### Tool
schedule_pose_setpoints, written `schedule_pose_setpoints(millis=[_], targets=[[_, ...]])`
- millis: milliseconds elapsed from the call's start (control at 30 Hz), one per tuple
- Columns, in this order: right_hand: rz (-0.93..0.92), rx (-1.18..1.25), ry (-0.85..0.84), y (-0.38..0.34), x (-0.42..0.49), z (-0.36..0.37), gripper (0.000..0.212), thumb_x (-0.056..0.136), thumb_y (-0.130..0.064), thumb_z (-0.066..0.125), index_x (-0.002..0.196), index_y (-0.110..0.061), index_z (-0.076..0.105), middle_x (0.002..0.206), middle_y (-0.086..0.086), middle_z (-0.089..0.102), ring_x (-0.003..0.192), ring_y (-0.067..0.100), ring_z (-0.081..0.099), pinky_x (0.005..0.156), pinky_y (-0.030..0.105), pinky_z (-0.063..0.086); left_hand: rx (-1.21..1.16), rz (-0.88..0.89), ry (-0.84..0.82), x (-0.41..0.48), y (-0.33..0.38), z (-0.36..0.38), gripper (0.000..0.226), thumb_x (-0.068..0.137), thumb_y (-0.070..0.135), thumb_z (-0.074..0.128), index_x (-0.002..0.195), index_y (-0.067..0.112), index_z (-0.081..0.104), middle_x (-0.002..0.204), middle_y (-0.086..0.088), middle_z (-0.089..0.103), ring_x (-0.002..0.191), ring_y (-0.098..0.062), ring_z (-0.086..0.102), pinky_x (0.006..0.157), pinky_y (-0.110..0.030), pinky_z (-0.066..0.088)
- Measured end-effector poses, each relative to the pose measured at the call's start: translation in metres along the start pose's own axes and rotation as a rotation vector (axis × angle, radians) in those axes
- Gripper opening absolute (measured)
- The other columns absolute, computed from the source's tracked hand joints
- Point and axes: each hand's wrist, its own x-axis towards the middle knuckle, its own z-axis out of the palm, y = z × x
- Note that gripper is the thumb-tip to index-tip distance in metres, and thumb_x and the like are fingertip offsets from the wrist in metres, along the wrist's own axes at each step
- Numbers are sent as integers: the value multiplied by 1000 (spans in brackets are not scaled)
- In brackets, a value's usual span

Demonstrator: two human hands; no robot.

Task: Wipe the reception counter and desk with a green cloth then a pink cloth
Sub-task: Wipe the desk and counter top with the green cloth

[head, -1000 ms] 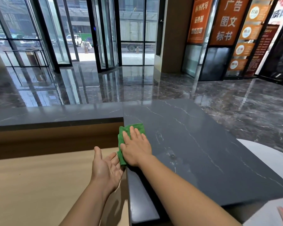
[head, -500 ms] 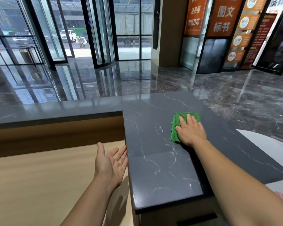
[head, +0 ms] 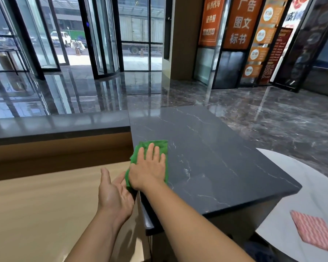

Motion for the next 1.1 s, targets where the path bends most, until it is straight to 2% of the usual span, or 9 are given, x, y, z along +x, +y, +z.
schedule_pose_setpoints(millis=[67,167,300,567,700,900,1000,1100], targets=[[-88,-30,-12,-4,-8,4,63,103,-39,22,156,-17,-5,160,14,-19,148,32,-17,120,48,-7,-29,-13,-22,-5,1,-2,85,90,70,30,143,3,37,132,-20,57,121,-35,55,111,-45,35],[-206,-33,-29,10,-12,2,61,104,-40,21,156,-20,-3,162,10,-17,149,27,-15,121,44,-6,-17,-9,5,-15,3,0,87,91,69,29,145,1,32,135,-23,53,121,-36,54,106,-45,38],[-276,-5,-40,51,-7,-9,58,104,-40,21,157,-25,2,163,5,-13,150,20,-11,121,39,-5,-17,35,64,-24,-2,5,85,92,67,30,149,3,24,136,-22,51,125,-35,51,110,-44,35],[30,-23,-7,184,-9,-36,59,103,-39,20,157,-24,4,164,5,-10,151,19,-6,122,39,2,17,65,109,-47,-13,6,82,91,68,30,148,9,27,135,-21,53,123,-37,53,111,-47,36],[150,-31,14,214,-18,-41,59,103,-41,21,157,-23,5,164,7,-9,151,22,-4,122,41,4,19,71,116,-63,-21,2,83,91,67,31,148,8,26,136,-22,52,123,-37,53,110,-47,37],[313,-3,44,158,-38,-30,61,103,-38,19,157,-15,1,162,15,-12,150,30,-8,120,46,-3,32,103,117,-76,-31,7,81,91,67,31,149,10,27,139,-17,51,125,-33,52,111,-45,36],[256,5,56,110,-55,-18,63,102,-39,21,156,-13,2,162,17,-11,150,33,-8,120,48,-4,14,101,119,-79,-32,9,82,91,67,32,149,10,26,141,-17,49,127,-33,50,111,-45,36],[116,7,50,65,-74,-8,63,103,-39,21,156,-11,-2,161,19,-15,149,34,-12,120,50,-5,0,99,117,-82,-32,9,84,92,66,31,150,7,23,142,-18,48,128,-33,49,112,-44,34]])
